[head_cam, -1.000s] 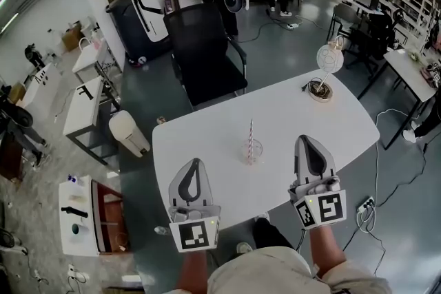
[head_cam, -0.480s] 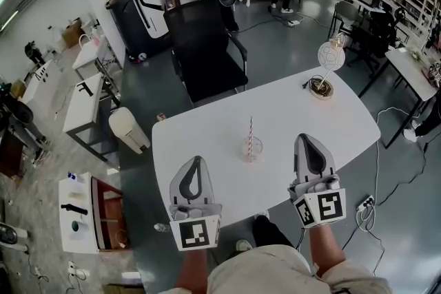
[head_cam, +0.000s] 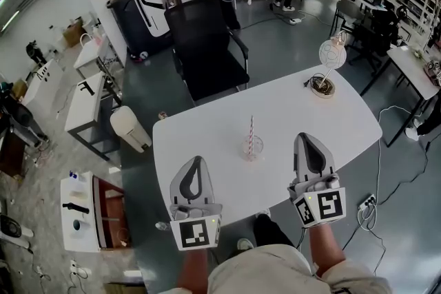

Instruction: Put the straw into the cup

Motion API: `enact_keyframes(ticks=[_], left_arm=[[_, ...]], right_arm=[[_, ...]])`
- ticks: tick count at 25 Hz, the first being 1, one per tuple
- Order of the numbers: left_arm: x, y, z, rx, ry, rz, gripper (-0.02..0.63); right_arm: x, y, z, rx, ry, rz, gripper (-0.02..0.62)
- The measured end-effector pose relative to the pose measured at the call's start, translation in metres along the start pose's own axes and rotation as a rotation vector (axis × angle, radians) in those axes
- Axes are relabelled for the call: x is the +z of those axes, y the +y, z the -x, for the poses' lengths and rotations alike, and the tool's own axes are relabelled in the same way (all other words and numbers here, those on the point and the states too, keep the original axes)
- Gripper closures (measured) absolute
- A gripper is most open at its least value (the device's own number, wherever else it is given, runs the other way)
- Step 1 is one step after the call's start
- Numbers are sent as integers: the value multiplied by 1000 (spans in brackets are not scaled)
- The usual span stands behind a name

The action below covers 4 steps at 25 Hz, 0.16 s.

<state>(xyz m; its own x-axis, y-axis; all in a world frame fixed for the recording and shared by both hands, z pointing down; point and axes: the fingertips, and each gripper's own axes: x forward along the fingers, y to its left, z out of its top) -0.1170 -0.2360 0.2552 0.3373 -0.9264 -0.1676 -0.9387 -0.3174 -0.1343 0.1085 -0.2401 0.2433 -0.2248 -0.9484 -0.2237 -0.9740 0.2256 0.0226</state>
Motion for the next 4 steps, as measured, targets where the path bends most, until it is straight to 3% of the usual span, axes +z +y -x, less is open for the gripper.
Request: enact_keyframes(ticks=[4], left_arm=[[-2,0,-1,0,5,-4,603]], right_arm=[[-2,-1,-1,-2,1,-2,594]])
